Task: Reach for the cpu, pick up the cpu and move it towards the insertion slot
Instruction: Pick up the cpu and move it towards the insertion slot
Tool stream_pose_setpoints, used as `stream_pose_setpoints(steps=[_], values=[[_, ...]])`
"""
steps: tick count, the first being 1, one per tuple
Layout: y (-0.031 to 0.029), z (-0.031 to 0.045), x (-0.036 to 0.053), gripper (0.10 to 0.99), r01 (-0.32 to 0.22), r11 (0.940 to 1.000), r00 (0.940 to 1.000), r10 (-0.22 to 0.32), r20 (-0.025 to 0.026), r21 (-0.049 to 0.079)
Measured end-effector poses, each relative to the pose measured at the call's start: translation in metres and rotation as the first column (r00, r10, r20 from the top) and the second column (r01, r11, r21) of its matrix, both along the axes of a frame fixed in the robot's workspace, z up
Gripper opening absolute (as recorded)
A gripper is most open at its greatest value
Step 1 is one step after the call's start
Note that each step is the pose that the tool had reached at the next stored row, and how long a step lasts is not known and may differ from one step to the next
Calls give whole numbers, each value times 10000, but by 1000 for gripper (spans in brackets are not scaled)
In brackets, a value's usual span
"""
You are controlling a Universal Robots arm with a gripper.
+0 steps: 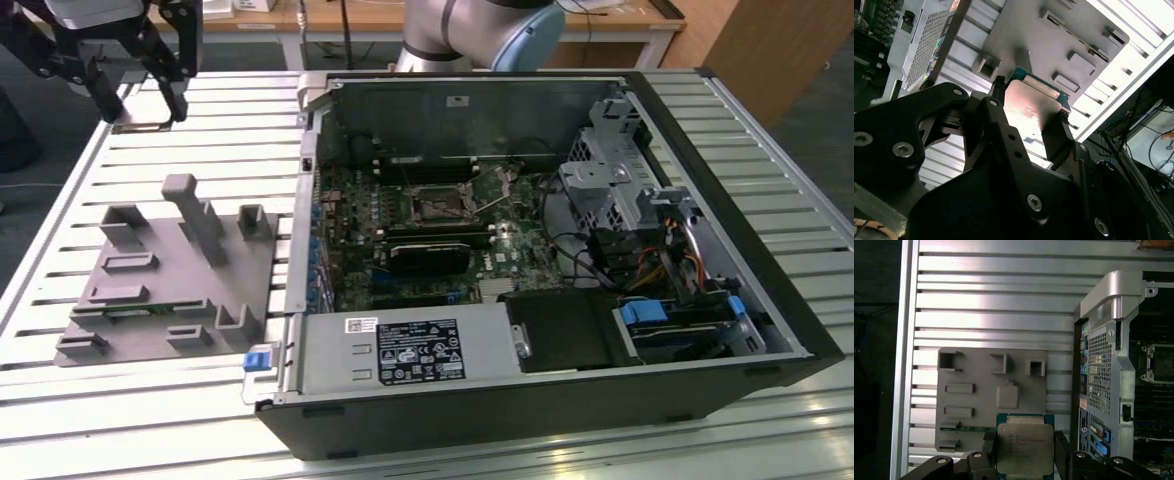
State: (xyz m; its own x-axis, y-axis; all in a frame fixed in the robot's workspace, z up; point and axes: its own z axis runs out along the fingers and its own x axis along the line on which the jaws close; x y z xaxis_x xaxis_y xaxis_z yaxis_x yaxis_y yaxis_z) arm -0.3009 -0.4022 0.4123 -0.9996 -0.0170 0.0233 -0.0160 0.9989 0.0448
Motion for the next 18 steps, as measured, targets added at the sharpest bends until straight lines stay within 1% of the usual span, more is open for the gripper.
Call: stream_pose_setpoints(steps=[16,17,18], values=[[0,1,268,545,0,10000,10000,0,-1,-1],[0,0,304,545,0,10000,10000,0,0,-1],[0,1,321,545,0,10000,10000,0,-1,-1]])
